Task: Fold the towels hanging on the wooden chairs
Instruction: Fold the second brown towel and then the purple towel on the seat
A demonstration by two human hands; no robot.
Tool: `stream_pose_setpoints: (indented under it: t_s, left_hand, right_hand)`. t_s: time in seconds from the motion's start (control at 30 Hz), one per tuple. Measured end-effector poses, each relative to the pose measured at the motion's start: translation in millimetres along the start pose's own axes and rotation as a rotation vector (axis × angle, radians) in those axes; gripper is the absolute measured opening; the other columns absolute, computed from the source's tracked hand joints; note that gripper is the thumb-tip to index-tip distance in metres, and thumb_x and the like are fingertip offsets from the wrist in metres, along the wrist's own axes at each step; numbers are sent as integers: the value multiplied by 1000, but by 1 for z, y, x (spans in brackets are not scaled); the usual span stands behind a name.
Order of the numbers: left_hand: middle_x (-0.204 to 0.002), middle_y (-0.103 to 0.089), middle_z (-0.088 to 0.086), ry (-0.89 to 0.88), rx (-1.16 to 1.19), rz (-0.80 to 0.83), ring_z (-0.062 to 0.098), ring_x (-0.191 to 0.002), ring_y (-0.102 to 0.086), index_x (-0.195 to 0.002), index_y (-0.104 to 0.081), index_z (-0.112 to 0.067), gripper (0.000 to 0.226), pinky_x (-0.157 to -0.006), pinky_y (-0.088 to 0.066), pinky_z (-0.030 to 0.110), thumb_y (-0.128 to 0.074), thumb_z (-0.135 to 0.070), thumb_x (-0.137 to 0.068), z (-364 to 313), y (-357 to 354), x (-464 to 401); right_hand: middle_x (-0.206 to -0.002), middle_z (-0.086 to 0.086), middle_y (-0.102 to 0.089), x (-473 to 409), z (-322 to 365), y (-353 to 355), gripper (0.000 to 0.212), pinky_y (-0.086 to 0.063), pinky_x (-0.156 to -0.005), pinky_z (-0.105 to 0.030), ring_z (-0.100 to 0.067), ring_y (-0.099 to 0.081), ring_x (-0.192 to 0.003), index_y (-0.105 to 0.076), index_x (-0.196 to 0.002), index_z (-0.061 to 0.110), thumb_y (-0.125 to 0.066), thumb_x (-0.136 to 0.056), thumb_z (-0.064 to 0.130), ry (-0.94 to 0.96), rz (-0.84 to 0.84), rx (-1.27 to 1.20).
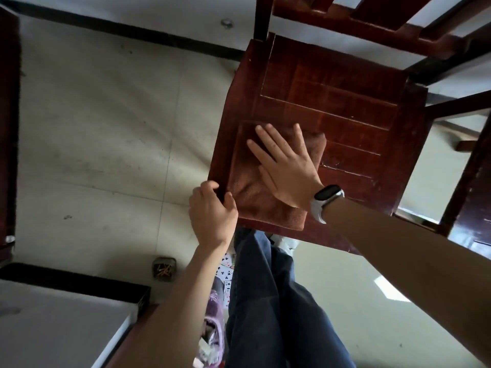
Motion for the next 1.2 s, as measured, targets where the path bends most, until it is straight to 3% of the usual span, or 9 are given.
stream_pose_setpoints:
  t_s: [0.13,0.27,0.43,0.57,0.73,0.8,0.87,1.03,1.2]
  left_hand:
    - [-128,-52,17,-501,-226,-76,35,-120,-48,-123,-51,-6,41,-91,-43,44,-52,-13,-82,-16,1,1]
    - [-152,-24,14,-759,-393,157,32,-140,-20,-143,-28,-11,52,-109,-26,51,-34,-29,-94,-25,-23,-9]
    - [-153,-20,13,-750,-504,217,30,-141,-14,-145,-21,-15,58,-109,-25,56,-28,-40,-93,-10,-38,-21]
    - [-153,-22,12,-743,-547,217,31,-141,-17,-144,-24,-16,59,-108,-20,60,-28,-41,-91,-21,-33,-18]
    - [-150,-26,18,-857,-557,188,37,-139,-21,-140,-34,-15,66,-109,-14,60,-49,-44,-83,-33,-24,-20]
    - [-152,-19,18,-852,-546,235,38,-140,-16,-143,-29,-17,74,-111,-15,58,-55,-48,-81,-34,-26,-19]
    - [-154,-13,17,-815,-545,277,39,-141,-12,-144,-25,-19,77,-111,-16,56,-56,-51,-81,-35,-28,-19]
    - [-153,-16,17,-790,-578,268,39,-140,-14,-143,-28,-20,76,-110,-17,56,-55,-51,-80,-35,-30,-18]
    - [-153,-19,14,-813,-577,268,36,-141,-15,-144,-26,-23,76,-111,-18,53,-53,-56,-80,-33,-28,-21]
  right_hand:
    - [-142,-17,-42,42,-6,5,50,-19,-111,-55,-32,-36,-134,-46,-132,4,-47,-83,13,-173,-228,-73]
    - [-142,-20,-40,79,10,-18,53,-26,-109,-53,-33,-36,-133,-46,-132,5,-47,-84,25,-208,-118,-17]
    - [-146,-16,-35,86,12,-41,57,-28,-107,-58,-30,-32,-136,-35,-140,23,-43,-86,38,-208,9,-7]
    - [-145,-15,-39,87,2,-30,48,-29,-105,-61,-30,-36,-134,-44,-135,16,-41,-88,27,-174,-64,-175]
    - [-127,-11,-55,52,-54,7,45,-42,-91,-44,-31,-50,-109,-50,-128,7,-41,-84,6,-538,-265,-644]
    - [-119,-5,-59,28,-77,16,38,-43,-92,-29,-22,-52,-106,-54,-125,14,-41,-90,10,-643,-144,-862]
    - [-107,-1,-64,11,-93,22,29,-46,-71,-13,-11,-58,-81,-62,-112,21,-43,-91,14,-671,56,-1035]
    - [-81,7,-60,-12,-106,32,27,-43,-64,-25,-14,-54,-73,-66,-88,27,-43,-90,12,-499,297,-1044]
    - [-105,9,-54,-7,-109,32,27,-39,-78,-23,-10,-52,-92,-57,-115,22,-43,-92,17,-306,427,-765]
Point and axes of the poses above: each hand's wrist, its own x-axis away from the middle knuckle, its own y-axis out of the back of the hand, z = x × y, the point moved 1 cm from there along -x, towards the middle knuckle
